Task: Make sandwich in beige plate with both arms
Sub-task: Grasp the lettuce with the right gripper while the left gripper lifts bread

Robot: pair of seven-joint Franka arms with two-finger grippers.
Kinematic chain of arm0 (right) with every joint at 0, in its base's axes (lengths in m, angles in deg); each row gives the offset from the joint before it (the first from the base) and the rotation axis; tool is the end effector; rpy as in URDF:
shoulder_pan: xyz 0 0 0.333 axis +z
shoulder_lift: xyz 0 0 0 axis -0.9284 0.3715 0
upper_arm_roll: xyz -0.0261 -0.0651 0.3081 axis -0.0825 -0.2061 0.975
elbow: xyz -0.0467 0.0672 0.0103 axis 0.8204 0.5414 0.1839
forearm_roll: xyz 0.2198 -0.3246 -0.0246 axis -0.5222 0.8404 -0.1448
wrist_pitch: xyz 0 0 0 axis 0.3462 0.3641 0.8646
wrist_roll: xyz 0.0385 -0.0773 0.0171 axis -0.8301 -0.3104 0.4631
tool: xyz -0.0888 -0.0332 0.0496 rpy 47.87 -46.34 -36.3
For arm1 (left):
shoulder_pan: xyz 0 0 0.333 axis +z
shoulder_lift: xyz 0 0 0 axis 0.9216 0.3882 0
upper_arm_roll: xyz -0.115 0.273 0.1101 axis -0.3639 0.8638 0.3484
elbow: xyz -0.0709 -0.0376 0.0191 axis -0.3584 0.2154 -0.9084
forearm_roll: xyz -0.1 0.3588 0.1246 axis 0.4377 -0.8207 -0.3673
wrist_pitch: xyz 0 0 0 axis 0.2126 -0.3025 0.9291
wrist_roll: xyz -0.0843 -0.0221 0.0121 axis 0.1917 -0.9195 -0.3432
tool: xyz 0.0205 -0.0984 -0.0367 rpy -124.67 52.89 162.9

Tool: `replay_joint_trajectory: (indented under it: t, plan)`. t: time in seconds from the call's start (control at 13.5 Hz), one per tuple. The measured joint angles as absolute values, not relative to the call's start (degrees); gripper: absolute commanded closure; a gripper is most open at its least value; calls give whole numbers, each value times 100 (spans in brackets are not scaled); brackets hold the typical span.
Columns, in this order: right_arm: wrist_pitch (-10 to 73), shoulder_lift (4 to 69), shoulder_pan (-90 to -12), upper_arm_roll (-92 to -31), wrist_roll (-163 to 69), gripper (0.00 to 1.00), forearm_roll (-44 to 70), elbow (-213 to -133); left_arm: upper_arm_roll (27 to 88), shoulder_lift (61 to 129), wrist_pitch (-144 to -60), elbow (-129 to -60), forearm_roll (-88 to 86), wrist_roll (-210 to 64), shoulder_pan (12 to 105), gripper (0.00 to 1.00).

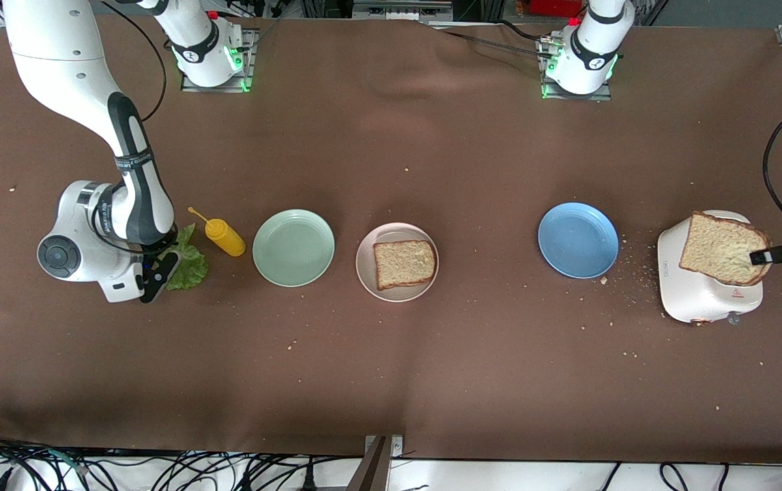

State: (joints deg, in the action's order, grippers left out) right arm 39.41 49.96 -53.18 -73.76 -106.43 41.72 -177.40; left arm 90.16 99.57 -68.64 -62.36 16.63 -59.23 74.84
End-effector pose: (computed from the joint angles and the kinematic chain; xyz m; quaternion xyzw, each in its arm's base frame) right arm 0.6229 -0.0158 0.1810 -0.8667 -0.4801 0.1297 0.0377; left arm 0.6634 0.1689 0.4876 0.9729 0.1182 -0.0636 0.1885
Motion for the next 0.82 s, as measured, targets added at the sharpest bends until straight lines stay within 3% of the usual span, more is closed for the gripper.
replay_joint_trajectory:
  t: [0.07,0.15,0.22,0.82]
  plan:
    - [3974,4995,-5316,-7375,-10533,64,4172,-17782,8998,9958,-6858,-6241,1798,-6032,7473,100]
    - [3986,4995,-5312,-7367,-10445,95,4172,-17802,8979,9959,-6852,-6246,1863,-6110,7457,100]
    - [3986,4995,-5293,-7355,-10359,100,4172,-17808,8961,9961,-6846,-6253,1884,-6152,7437,100]
    - [3861,4919,-5183,-7342,-10104,100,4172,-17780,8884,10038,-6824,-6278,2015,-6750,6930,100]
